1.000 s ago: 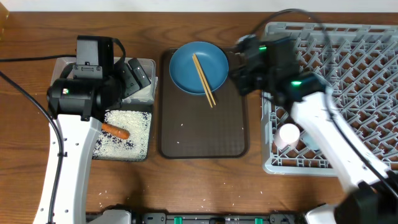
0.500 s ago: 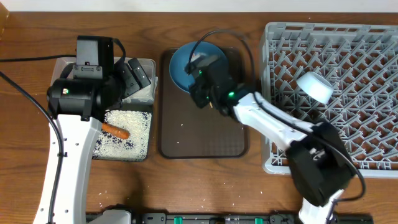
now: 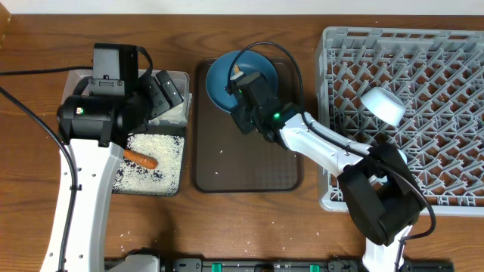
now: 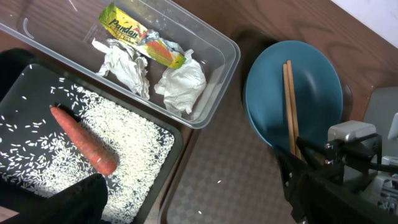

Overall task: Sort waste into correct bins and load items into the dishwasher rack
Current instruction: 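Move the right gripper left over the teal plate and grip the chopsticks, then lift one chopstick and carry it right toward the rack, then lower the chopstick upright into the rack's left edge and release, then move the right gripper back to the teal plate and grip the second chopstick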

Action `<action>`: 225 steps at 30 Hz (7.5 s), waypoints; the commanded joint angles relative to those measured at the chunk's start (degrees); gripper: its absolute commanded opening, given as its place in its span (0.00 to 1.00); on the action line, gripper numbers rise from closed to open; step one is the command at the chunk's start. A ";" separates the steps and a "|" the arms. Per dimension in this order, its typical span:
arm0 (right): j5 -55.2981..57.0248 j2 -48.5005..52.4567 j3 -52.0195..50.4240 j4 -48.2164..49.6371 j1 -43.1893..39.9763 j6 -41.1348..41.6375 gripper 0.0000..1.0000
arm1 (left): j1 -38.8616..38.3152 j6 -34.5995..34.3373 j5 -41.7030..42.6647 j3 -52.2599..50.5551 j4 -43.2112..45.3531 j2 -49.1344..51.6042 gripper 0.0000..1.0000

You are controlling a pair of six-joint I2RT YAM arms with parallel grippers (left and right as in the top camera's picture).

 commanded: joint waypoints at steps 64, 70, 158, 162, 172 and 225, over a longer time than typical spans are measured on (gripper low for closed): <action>3.17 -7.74 0.02 -5.11 -0.48 -0.24 0.01 | 0.26 0.37 -0.94 -0.22 -0.15 0.11 0.99; 4.07 -12.37 0.02 -9.90 -0.74 1.18 0.01 | 0.26 0.37 -0.92 -0.22 -0.15 0.09 0.99; 10.69 -25.99 -12.66 -20.46 -23.96 10.80 0.01 | 0.26 0.37 -0.92 -0.22 -0.15 0.11 0.99; 10.69 -25.97 -13.44 -19.02 -23.96 10.82 0.01 | 0.26 0.37 -0.92 -0.22 -0.15 0.11 0.99; 10.69 -25.64 -15.10 -16.24 -23.96 9.97 0.03 | 0.26 0.37 -0.92 -0.22 -0.15 0.11 0.99; -4.31 -25.18 -14.56 0.13 -7.45 2.36 0.40 | 0.26 0.37 -0.92 -0.22 -0.15 0.11 0.99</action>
